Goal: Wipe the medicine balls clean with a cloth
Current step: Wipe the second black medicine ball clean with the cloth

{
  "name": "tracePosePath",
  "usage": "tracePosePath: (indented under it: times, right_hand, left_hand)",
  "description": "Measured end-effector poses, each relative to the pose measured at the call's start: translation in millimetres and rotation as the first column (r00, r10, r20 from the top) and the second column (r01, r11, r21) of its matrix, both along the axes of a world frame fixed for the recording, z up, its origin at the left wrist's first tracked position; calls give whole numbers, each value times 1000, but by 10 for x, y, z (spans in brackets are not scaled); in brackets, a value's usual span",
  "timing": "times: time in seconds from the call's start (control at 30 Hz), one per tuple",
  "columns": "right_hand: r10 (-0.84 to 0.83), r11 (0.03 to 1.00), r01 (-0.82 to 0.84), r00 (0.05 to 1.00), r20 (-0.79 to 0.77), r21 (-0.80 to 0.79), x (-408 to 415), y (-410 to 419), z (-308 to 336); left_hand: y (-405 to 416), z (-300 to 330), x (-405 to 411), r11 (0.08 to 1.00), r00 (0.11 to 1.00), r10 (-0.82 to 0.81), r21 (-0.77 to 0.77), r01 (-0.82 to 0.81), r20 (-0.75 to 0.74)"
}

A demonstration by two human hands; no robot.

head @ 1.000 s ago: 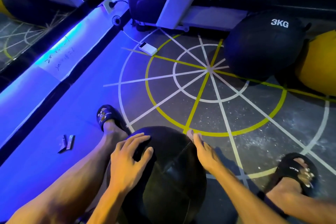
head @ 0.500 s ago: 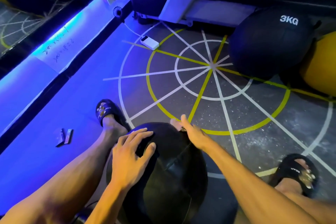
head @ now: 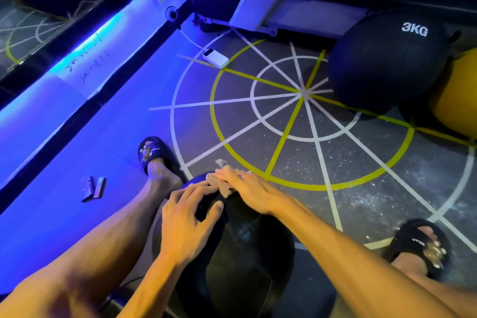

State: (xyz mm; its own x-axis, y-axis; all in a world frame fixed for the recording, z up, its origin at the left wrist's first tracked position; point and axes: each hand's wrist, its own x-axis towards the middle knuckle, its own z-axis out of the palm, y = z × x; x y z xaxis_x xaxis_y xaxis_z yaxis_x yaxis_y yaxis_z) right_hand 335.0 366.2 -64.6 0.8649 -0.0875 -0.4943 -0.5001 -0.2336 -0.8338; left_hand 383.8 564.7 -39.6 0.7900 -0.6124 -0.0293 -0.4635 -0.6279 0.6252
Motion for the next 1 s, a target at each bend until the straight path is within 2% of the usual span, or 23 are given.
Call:
tracePosePath:
  times: [0.03,0.17,0.23,0.37,0.5,0.6,0.7,0.77,0.83,0.9,0.93,1.0]
  right_hand:
    - [13,1000,-13,1000,-26,-14,34,-38,1]
    - [-131,991,123,956,-264,-48,132,-309,-112]
    - [-116,993,103,962,-246,-64,175,-242,-54]
    - [5,997,1,996,-86,75,208,-166,-36]
    - [-153,984,168,969,-196,64,9,-415,-350]
    - [-313,916,344,935,-170,206,-401,-501,-492]
    - [-496,819,504,862,-105,275,-719,-391,-342]
    - [-534,812,510,845,10,284,-806,-209,-192]
    - [-393,919,379,896,207,106,-847,40,-37]
    - [-206,965,251,908,365,-80,-876,184,-43]
    - [-160,966,225,906,392,-127,-871,188,-54]
    - [-243,952,291,910,336,-98,-854,40,-127]
  left_hand:
    - [4,5,-1,1000,1000,0,2,0,-10]
    - [-31,9,-27,1000,1000,0,15,0,-13]
    - [-31,5,-29,1000,1000,-5,27,5,1]
    - [-32,-1,6,999,1000,-6,34,6,-8]
    - [-56,-11,138,1000,1000,-21,11,21,-16]
    - [-110,-48,299,1000,999,5,-1,-5,-41]
    - [-196,-68,391,1000,998,4,4,-4,-62]
    - [-261,-73,436,1000,998,12,16,-11,-62]
    - [-319,-103,484,999,997,12,41,-9,-76]
    - [-343,-124,536,998,996,4,58,1,-84]
    - [-352,-134,568,998,996,-5,58,9,-84]
    - [-368,-159,610,999,995,-12,45,17,-101]
